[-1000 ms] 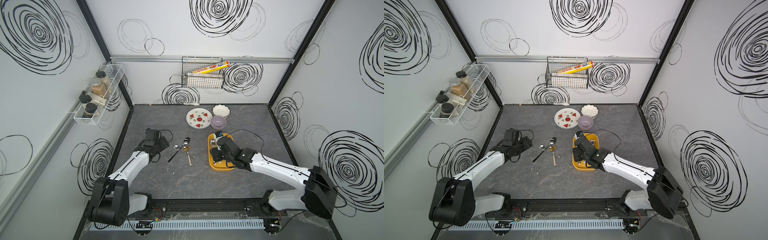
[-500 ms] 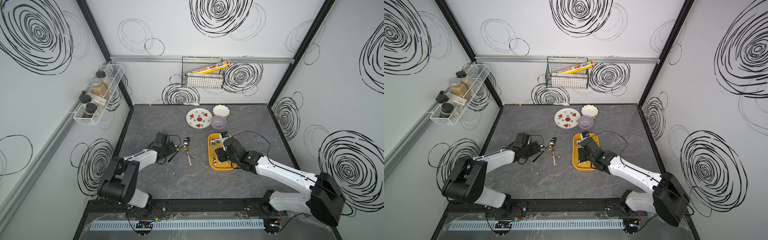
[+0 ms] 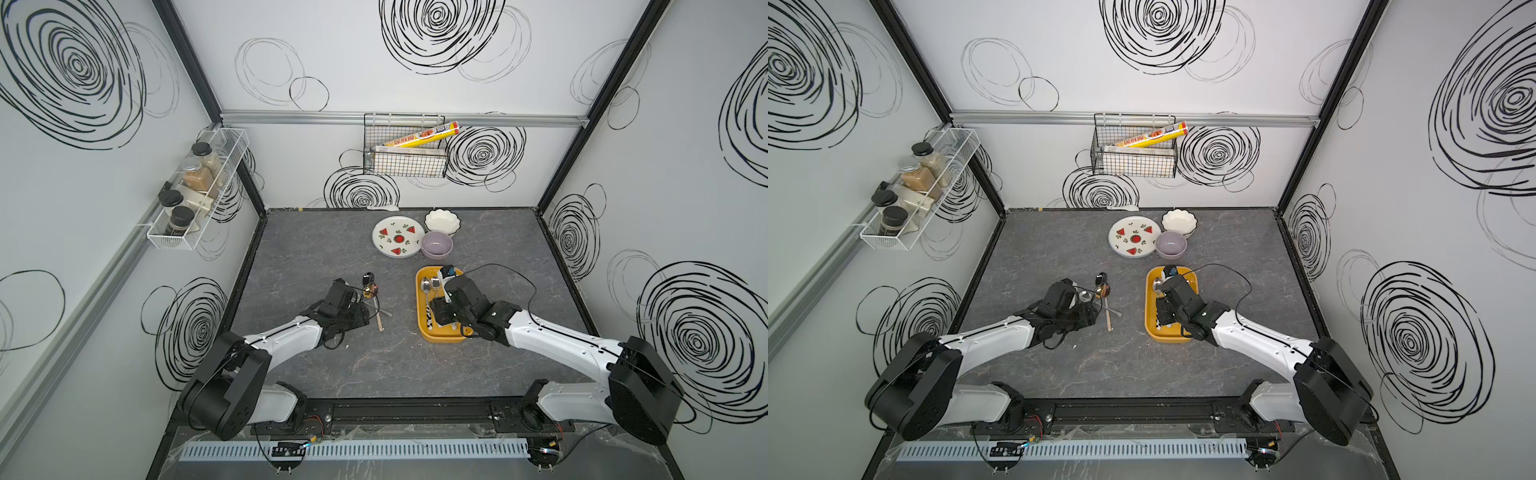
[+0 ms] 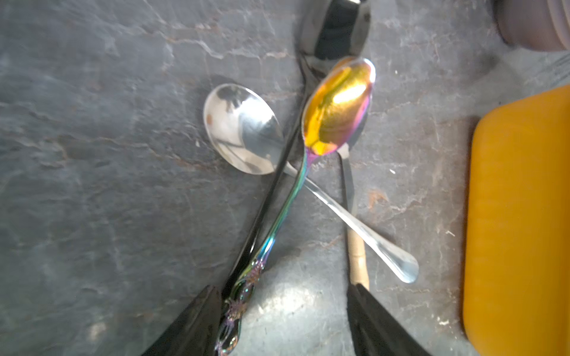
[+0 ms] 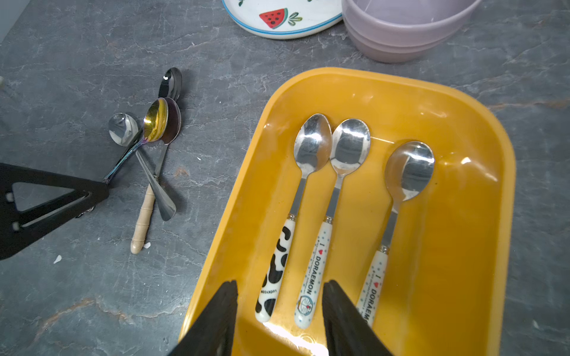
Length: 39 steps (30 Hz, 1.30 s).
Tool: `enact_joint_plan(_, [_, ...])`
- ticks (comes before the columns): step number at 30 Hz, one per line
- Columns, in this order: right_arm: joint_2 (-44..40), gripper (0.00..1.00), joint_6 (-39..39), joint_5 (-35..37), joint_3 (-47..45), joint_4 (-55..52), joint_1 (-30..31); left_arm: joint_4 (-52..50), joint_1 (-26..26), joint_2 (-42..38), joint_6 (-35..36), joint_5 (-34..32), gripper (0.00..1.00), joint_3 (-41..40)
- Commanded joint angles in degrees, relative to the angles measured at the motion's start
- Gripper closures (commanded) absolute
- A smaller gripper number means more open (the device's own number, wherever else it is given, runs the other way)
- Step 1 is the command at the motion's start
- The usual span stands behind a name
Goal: Put the spoon into the storage box
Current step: Adjust the spoon at the center of the board.
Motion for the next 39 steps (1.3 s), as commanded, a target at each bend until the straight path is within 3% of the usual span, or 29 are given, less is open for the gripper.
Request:
enact_joint_plan(1, [0.48, 0.50, 0.02, -1.05, -0.10, 1.33, -0.31, -1.49, -1.56, -1.64, -0.73, 2.08, 0.29, 1.20])
enact_joint_plan(7, [2.64, 0.51, 0.76, -5.35, 1.43, 1.65, -0.26, -4.69, -4.79, -4.50, -0.70, 5.31, 0.28, 5.06])
enact_joint_plan(10, [5.50, 0.52, 3.46, -9.57, 3.53, 1.86, -0.08, -5.39, -4.95, -10.42, -2.17, 7.10, 0.29, 5.73])
enact_joint_plan(15, [11.70, 0.53, 7.01, -10.71, 8.79, 3.83, 4.31, -19.58, -3.47, -23.71, -2.73, -5.95, 0.28, 12.77])
enact_joint_plan(19, [20.75, 0.53, 9.33, -10.42, 18.53, 1.06, 8.32, -31.30, -0.13, -27.74, 0.13, -16.83, 0.29, 19.45])
enact_joint_plan(21, [25.32, 0.54, 10.78, -10.07, 23.13, 0.48, 10.13, -33.85, 2.21, -29.47, 1.63, -18.83, 0.29, 20.49])
enact_joint_plan(29, [41.16, 0.53, 14.77, -8.85, 37.18, -2.55, 11.27, -34.16, 5.79, -35.80, 5.13, -20.39, 0.29, 16.86])
enact_joint_plan(39, [49.65, 0.53, 15.96, -9.27, 44.57, -3.85, 11.99, -31.64, 7.10, -36.98, 6.56, -18.25, 0.28, 14.85])
